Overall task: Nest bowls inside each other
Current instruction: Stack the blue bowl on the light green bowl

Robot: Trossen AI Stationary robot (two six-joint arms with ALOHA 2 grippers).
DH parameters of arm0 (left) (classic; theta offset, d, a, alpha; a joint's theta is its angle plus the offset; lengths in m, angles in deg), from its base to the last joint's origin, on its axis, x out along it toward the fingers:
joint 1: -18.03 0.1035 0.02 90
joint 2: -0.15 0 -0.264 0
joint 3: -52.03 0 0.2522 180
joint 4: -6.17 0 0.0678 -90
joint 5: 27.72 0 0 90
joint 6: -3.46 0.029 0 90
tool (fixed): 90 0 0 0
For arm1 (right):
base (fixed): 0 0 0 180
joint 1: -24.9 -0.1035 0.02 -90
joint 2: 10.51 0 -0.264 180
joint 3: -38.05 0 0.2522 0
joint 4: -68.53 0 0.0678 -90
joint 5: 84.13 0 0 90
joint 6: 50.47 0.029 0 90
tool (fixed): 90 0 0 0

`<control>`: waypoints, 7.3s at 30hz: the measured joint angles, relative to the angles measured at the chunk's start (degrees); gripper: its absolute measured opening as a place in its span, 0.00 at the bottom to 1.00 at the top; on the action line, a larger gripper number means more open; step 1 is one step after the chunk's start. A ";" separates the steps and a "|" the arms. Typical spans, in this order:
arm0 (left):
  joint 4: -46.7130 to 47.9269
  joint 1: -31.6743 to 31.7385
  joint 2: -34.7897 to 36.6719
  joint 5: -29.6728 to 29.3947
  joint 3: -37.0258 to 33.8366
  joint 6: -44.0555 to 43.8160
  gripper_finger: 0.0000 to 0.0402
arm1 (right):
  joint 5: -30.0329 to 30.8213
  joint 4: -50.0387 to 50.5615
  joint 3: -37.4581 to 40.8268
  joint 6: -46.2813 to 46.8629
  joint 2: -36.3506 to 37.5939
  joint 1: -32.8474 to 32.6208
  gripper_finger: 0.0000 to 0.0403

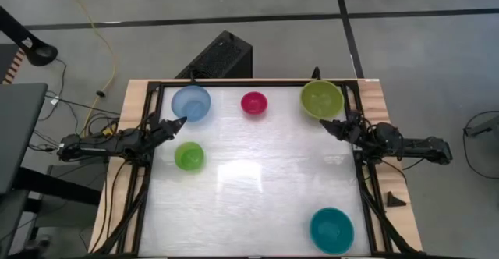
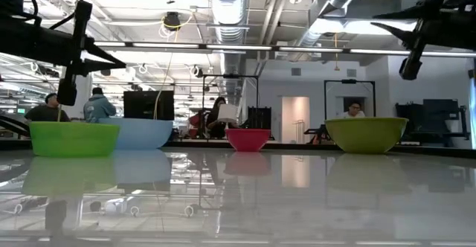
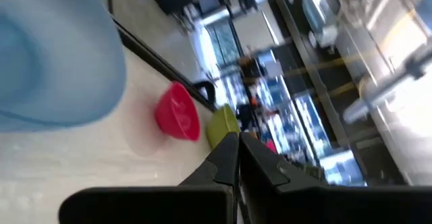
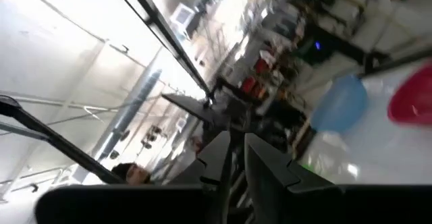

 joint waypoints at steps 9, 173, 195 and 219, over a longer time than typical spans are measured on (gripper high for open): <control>-0.12 0.00 0.00 -0.52 0.00 0.84 0.00 | 5.19 -7.28 -4.45 -6.34 -8.35 -0.09 0.40; -10.15 0.03 0.10 9.57 6.34 30.28 0.39 | -24.94 78.89 -132.83 -35.92 -126.11 -11.46 0.42; -9.50 0.00 -0.24 16.15 6.29 22.72 0.39 | -22.17 74.55 -121.04 -31.99 -136.80 -10.09 0.47; -10.13 0.02 0.22 15.10 6.29 23.22 0.39 | -1.41 69.87 -116.48 -35.31 -104.78 -10.96 0.08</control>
